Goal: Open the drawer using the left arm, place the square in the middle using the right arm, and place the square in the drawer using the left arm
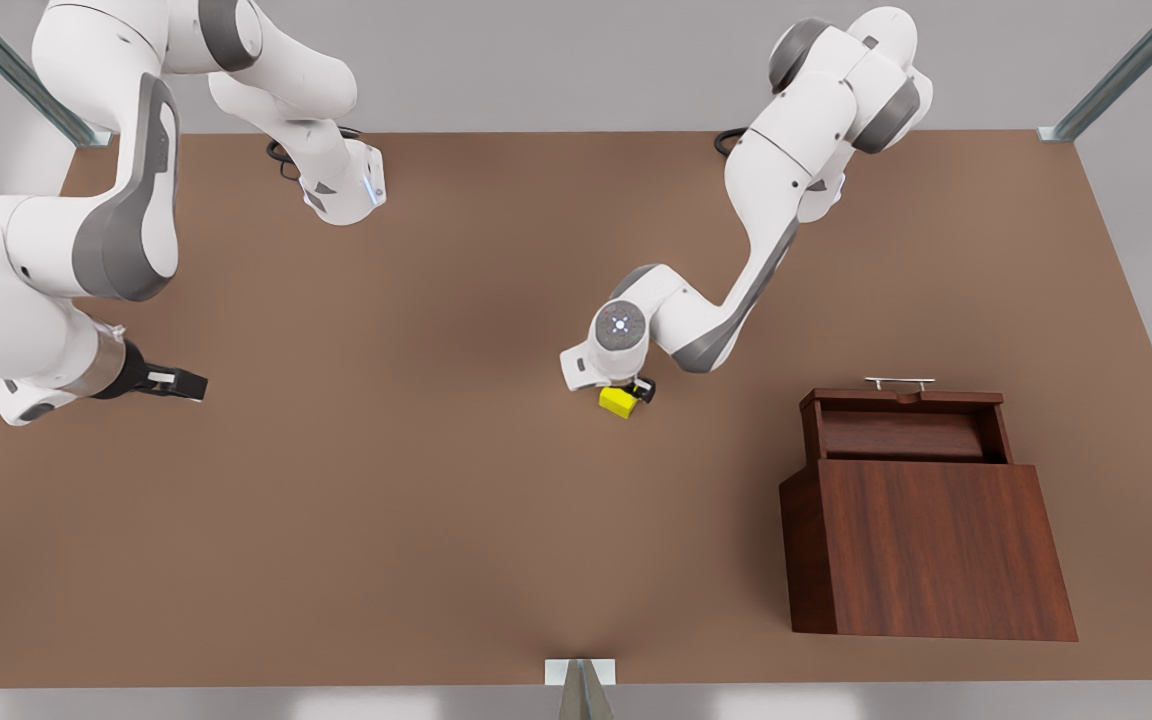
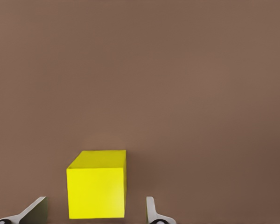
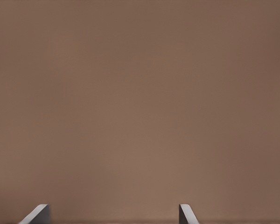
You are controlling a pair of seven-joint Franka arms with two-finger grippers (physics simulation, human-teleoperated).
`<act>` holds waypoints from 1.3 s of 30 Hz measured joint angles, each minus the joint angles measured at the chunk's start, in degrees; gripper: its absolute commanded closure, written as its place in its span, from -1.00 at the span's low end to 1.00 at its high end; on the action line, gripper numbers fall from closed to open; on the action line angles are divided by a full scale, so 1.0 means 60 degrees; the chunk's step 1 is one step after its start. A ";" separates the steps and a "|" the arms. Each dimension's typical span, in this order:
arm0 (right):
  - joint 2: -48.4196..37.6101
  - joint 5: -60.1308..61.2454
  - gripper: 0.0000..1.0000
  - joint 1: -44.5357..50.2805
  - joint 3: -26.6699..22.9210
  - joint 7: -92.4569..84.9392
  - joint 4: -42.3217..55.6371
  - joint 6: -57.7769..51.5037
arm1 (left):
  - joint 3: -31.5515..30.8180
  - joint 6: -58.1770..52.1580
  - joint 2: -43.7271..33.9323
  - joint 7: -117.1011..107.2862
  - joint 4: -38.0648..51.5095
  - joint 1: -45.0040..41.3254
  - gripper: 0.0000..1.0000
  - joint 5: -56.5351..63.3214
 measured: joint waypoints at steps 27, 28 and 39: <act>0.0015 0.0056 -1.00 -0.0024 -0.0005 0.0000 0.0000 0.0088 | 0.0102 0.1011 0.0532 -0.0013 -0.0373 -0.0001 -1.00 0.0086; 0.0015 0.0058 -1.00 -0.0038 -0.0006 0.0000 0.0000 0.0088 | 0.0102 0.1019 0.0553 -0.0013 -0.0373 -0.0015 -1.00 0.0086; 0.0029 0.0073 -1.00 -0.0078 0.0009 0.0000 0.0000 0.0088 | 0.0102 0.1201 0.0853 -0.0028 -0.0373 -0.0044 -1.00 0.0089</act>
